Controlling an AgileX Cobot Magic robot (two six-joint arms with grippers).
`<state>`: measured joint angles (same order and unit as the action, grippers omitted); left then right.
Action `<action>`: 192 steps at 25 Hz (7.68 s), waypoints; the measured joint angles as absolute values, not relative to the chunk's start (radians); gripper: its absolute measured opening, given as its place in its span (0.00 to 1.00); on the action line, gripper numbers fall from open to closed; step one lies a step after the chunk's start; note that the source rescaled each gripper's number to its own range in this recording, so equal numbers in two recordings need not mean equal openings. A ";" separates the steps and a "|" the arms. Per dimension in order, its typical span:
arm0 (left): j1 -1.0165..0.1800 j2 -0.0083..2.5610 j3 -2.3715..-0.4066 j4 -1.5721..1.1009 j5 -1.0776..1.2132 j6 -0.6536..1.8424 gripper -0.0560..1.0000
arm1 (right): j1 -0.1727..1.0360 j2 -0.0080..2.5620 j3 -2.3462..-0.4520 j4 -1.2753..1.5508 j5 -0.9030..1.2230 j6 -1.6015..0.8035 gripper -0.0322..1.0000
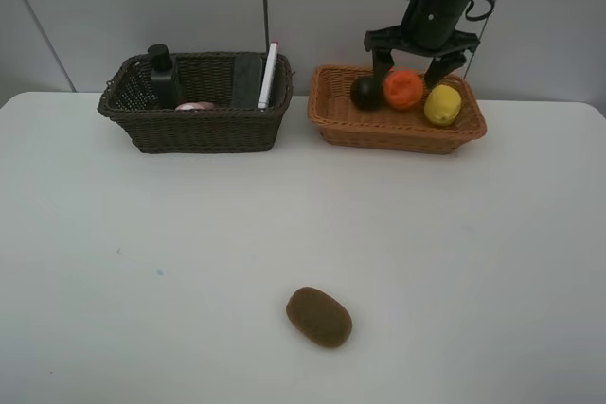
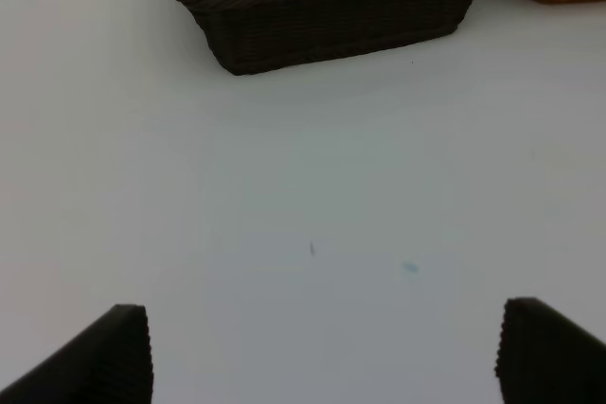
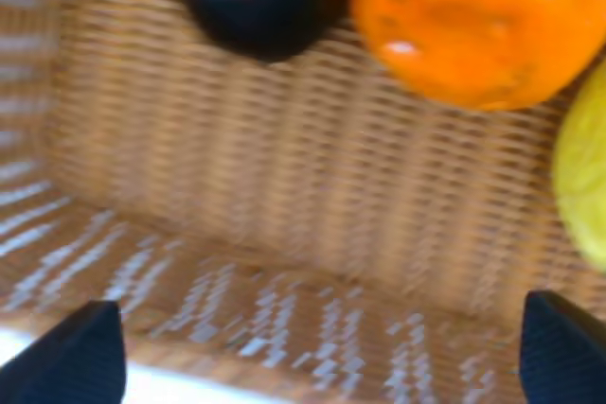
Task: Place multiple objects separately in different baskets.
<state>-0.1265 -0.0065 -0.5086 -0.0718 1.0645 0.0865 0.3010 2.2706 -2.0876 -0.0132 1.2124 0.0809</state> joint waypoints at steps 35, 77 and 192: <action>-0.126 -0.006 -0.509 -0.072 1.064 0.087 0.94 | 0.961 1.819 -0.954 0.041 0.757 0.114 0.98; -0.126 -0.006 -0.509 -0.072 1.064 0.087 0.94 | 0.885 1.742 -1.190 0.052 0.837 0.000 0.58; -0.126 -0.006 -0.509 -0.072 1.064 0.087 0.94 | -0.120 -0.003 -0.523 0.049 1.066 0.000 1.00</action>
